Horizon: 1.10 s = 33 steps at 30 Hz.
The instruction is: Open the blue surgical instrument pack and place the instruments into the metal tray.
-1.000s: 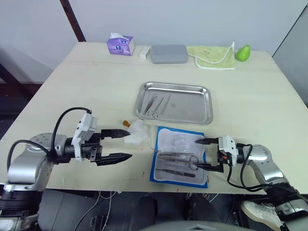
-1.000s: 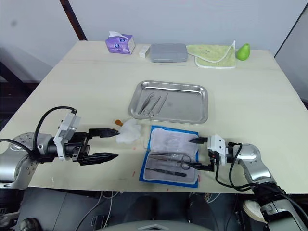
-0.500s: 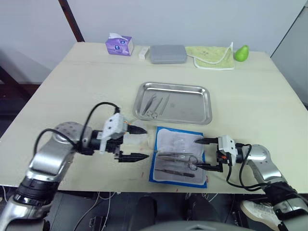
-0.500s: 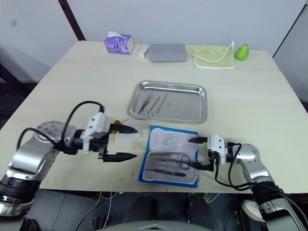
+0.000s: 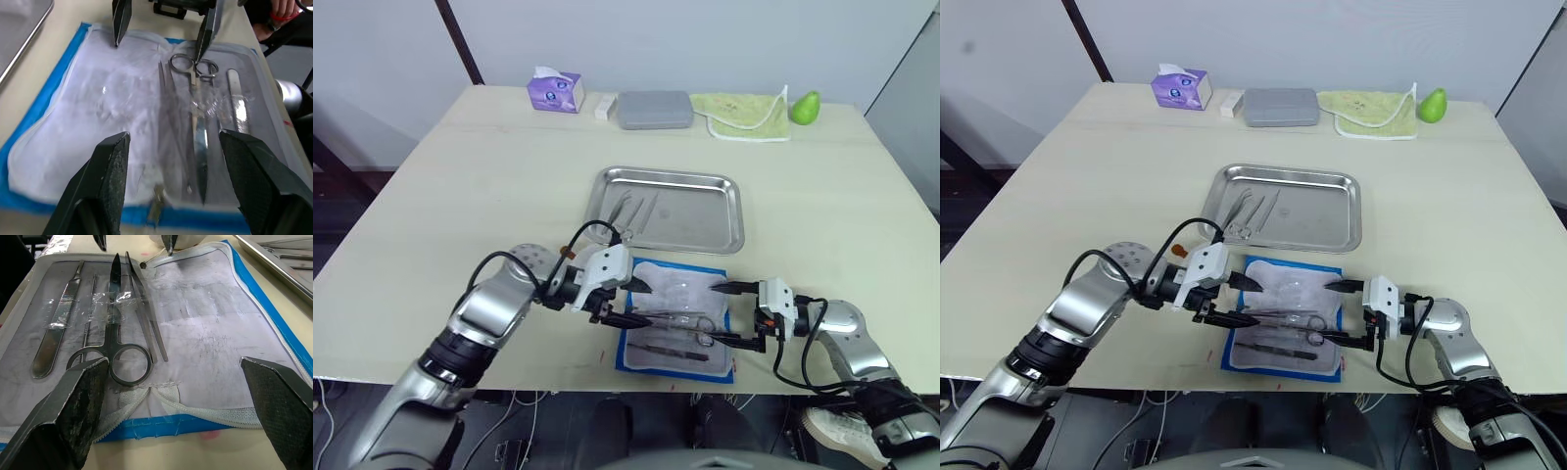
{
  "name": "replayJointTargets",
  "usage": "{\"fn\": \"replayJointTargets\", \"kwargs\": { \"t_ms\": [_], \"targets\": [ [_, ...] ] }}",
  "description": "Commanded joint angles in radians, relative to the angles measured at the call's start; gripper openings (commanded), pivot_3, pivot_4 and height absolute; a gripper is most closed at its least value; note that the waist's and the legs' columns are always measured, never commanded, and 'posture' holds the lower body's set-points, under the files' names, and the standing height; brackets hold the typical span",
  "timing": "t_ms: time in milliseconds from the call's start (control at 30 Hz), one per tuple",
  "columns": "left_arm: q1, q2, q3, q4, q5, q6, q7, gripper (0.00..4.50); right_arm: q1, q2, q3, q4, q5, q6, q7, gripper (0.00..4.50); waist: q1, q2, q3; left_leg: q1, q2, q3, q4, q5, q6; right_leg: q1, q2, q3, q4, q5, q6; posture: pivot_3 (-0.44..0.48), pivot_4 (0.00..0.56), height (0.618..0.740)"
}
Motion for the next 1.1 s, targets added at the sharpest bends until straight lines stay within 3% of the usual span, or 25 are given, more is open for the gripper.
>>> {"fn": "replayJointTargets", "kwargs": {
  "t_ms": [33,233,367,933,1100],
  "targets": [
    [-0.020,-0.024,-0.022,0.022,0.032,-0.038,0.006,3.07,0.058,-0.005,0.069,0.072,-0.101,0.075,-0.021,4.50,0.000,-0.001,-0.001,0.000,0.000,0.000,0.000,0.000,0.000,0.000,0.000,0.000,0.000,0.000,0.000,0.000,0.150,0.740],
    [-0.029,-0.056,-0.031,0.066,0.061,-0.066,0.002,3.07,0.054,-0.008,0.066,0.037,-0.098,0.110,-0.025,4.50,-0.002,-0.001,-0.001,0.000,0.000,0.000,0.000,0.000,0.000,0.000,0.000,0.000,0.000,0.000,0.000,0.000,0.150,0.740],
    [-0.025,-0.061,-0.031,0.066,0.074,-0.081,-0.008,1.75,0.059,-0.015,0.064,-0.002,-0.092,0.139,-0.027,4.50,-0.003,0.001,0.001,0.000,0.000,0.000,0.000,0.000,0.000,0.000,0.001,0.000,0.000,0.000,0.000,0.000,0.150,0.740],
    [-0.035,-0.072,-0.093,0.042,0.179,-0.082,0.018,1.75,0.074,-0.034,0.066,-0.140,-0.075,0.259,-0.054,4.50,-0.002,0.009,0.005,-0.001,0.000,0.001,0.000,0.000,0.000,-0.002,0.001,0.001,0.001,0.001,0.002,0.000,0.150,0.740],
    [-0.052,-0.074,-0.126,0.040,0.213,-0.043,0.020,0.15,0.071,-0.026,0.075,-0.158,-0.082,0.282,-0.063,4.50,-0.003,0.009,0.005,-0.001,-0.001,0.001,0.000,0.000,0.000,-0.002,0.001,0.001,0.001,0.001,0.002,0.000,0.150,0.740]
  ]
}}
